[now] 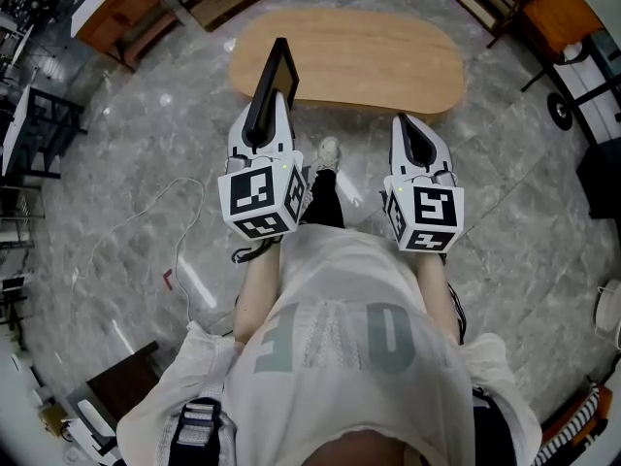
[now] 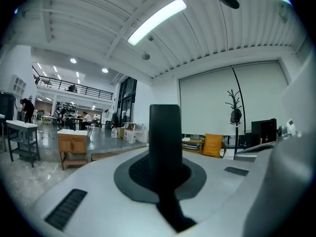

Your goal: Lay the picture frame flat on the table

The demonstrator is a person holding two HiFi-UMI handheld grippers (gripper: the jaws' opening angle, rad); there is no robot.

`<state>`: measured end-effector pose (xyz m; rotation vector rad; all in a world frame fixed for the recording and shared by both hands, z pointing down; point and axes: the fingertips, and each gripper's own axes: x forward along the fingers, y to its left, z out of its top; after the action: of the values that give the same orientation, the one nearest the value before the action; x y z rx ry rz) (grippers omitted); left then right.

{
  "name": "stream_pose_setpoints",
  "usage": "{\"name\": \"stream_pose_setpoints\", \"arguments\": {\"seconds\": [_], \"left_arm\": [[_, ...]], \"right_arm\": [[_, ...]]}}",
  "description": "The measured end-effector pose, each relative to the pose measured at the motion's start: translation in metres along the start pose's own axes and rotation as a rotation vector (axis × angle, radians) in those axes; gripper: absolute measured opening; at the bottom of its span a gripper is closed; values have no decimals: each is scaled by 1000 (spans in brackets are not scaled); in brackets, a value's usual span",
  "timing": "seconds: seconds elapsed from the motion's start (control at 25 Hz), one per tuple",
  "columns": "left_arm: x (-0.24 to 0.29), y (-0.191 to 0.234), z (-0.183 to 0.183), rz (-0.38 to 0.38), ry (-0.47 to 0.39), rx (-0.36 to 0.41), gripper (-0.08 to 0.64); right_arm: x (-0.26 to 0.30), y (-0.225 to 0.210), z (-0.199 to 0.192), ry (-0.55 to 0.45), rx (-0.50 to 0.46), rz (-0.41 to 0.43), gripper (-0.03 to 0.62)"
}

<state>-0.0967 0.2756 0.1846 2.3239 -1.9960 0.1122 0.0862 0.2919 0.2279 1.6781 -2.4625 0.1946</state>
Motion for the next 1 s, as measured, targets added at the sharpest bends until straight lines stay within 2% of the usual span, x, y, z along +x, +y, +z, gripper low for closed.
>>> {"name": "stream_pose_setpoints", "arguments": {"seconds": [0.56,1.0], "left_arm": [[33,9,1,-23,-19,17,20],[89,10,-10,-66,0,1,20]], "right_arm": [[29,-4,-1,-16,-1,-2,6],[58,-25,-10,25,1,-61,6]]}}
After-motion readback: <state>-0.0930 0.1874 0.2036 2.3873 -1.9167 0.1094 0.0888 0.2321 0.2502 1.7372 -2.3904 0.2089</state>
